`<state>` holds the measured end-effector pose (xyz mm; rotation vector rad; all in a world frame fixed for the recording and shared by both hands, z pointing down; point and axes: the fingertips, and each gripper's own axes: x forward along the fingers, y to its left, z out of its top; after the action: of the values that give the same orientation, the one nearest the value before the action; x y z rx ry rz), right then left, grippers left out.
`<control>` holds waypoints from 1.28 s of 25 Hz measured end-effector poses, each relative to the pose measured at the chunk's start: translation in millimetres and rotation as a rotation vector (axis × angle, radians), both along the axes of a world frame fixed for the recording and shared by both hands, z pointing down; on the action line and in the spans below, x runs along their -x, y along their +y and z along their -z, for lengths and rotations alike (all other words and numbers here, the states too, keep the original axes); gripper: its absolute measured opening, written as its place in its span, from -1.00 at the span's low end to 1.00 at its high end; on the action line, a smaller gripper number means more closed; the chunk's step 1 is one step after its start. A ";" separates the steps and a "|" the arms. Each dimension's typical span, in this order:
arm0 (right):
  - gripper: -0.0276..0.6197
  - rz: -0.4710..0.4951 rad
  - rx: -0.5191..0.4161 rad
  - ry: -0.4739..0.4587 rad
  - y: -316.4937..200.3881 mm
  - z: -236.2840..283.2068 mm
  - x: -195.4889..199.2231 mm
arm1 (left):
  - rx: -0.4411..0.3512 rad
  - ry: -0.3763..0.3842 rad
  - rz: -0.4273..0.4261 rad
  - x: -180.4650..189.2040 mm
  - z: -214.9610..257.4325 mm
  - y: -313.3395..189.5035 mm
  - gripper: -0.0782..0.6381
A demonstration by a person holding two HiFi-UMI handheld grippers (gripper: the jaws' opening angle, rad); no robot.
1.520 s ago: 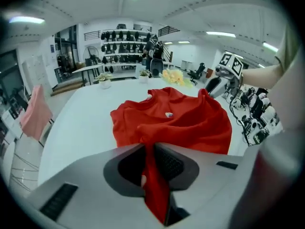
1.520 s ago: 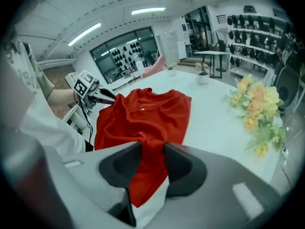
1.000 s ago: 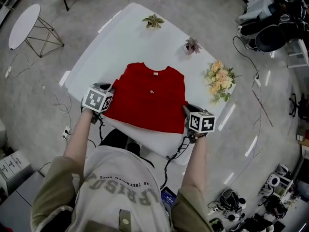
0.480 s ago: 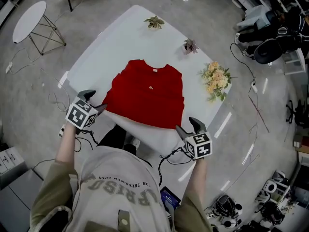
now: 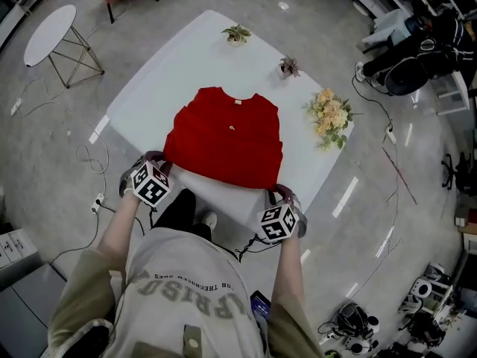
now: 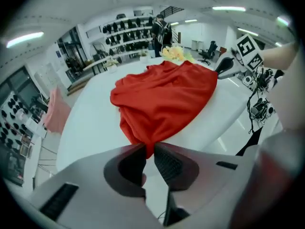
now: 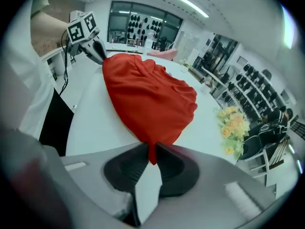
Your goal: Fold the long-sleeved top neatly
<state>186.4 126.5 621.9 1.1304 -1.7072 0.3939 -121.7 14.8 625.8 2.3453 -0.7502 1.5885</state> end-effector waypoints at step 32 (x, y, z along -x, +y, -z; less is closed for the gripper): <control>-0.83 0.125 0.110 -0.208 -102.5 114.6 -33.4 | -0.077 0.178 0.210 -5.3 101.4 -72.9 -0.69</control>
<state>219.8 23.9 507.3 0.9235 -1.9016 0.5359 -116.4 -58.0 524.4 2.3319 -0.9941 1.2682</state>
